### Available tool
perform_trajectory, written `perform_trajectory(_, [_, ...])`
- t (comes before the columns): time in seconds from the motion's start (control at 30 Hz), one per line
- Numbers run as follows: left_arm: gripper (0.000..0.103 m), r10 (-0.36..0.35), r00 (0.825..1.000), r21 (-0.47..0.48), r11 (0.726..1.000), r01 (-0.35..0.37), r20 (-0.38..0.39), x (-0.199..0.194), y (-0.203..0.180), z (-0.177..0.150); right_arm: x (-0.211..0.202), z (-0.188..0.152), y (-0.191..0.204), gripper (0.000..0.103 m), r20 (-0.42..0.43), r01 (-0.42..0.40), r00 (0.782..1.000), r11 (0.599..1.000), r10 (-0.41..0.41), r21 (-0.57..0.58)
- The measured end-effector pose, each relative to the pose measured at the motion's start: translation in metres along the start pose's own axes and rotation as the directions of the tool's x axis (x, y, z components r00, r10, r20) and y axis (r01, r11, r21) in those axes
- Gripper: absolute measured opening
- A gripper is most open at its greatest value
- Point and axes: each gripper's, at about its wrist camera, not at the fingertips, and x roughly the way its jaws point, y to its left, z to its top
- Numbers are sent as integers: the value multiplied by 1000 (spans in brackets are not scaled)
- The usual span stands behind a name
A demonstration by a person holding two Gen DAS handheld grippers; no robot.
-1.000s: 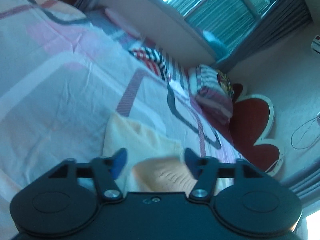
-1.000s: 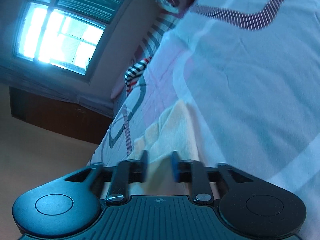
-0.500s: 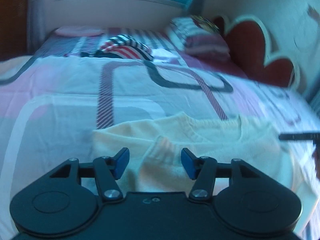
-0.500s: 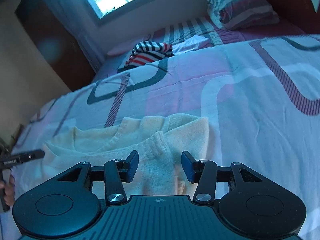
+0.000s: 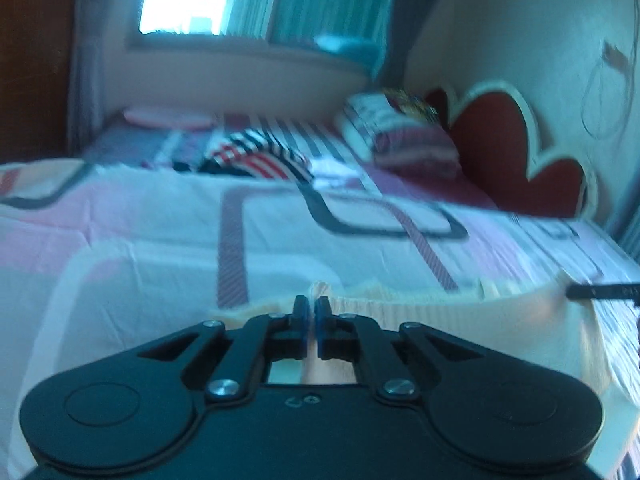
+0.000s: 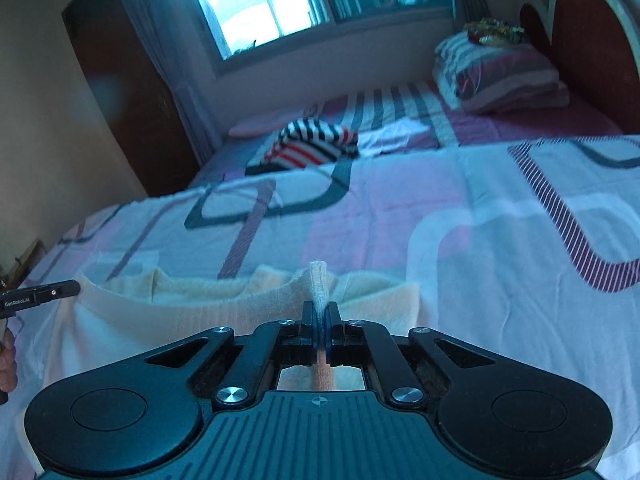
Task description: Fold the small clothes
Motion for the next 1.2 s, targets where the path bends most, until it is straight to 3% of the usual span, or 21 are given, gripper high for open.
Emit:
perform_trajectory(0.1, [3, 40, 999, -13, 999, -40, -17, 12, -5, 8, 5, 5, -3, 3, 20, 12, 1000, 1000, -13, 24])
perform_trajectory(0.23, [3, 100, 990, 20, 995, -98, -97, 38, -14, 17, 27, 9, -5, 3, -41, 54, 998, 998, -53, 27])
perform_trajectory(0.47, [7, 169, 970, 29, 986, -166, -173, 62, -11, 5, 50, 2, -17, 3, -80, 105, 992, 992, -100, 63])
perform_trajectory(0.5, [12, 174, 970, 24, 985, -173, -172, 62, -10, 5, 50, 2, -18, 3, -77, 113, 991, 991, -108, 67])
perform_trajectory(0.57, [34, 216, 961, 11, 976, -217, -172, 57, -8, 6, 49, 2, -17, 4, -74, 119, 991, 990, -113, 72])
perform_trajectory(0.63, [72, 280, 950, 18, 960, -281, -136, 43, -14, 8, 44, 4, -11, 26, -77, 149, 986, 988, -145, 44])
perform_trajectory(0.67, [77, 316, 944, 29, 949, -314, -94, 34, -23, 7, 39, 5, -5, 53, -55, 179, 983, 984, -178, 19])
perform_trajectory(0.7, [76, 321, 944, 35, 947, -319, -80, 29, -32, 7, 33, 4, 4, 59, -15, 201, 980, 980, -201, -8])
perform_trajectory(0.77, [72, 263, 961, 90, 963, -255, -87, 25, -61, 4, 29, 1, 25, 58, 20, 158, 987, 986, -157, -57])
perform_trajectory(0.8, [70, 239, 967, 115, 967, -228, -88, 25, -76, 1, 32, -2, 37, 46, 17, 133, 991, 987, -132, -85])
perform_trajectory(0.87, [70, 186, 976, 157, 973, -167, -112, 30, -103, -8, 43, -7, 61, 31, -16, 57, 998, 989, -60, -136])
perform_trajectory(1.03, [72, 183, 974, 176, 972, -158, -136, 47, -125, -24, 68, -22, 93, 31, -81, -37, 997, 982, 22, -187])
perform_trajectory(1.1, [81, 198, 972, 164, 971, -176, -129, 53, -119, -26, 78, -26, 89, 31, -92, 5, 996, 980, -23, -200])
perform_trajectory(1.13, [86, 203, 970, 158, 971, -182, -130, 55, -115, -26, 83, -26, 83, 31, -76, 72, 993, 976, -89, -208])
perform_trajectory(1.2, [89, 200, 970, 138, 974, -182, -137, 58, -107, -25, 83, -19, 62, 30, -58, 148, 986, 980, -157, -131])
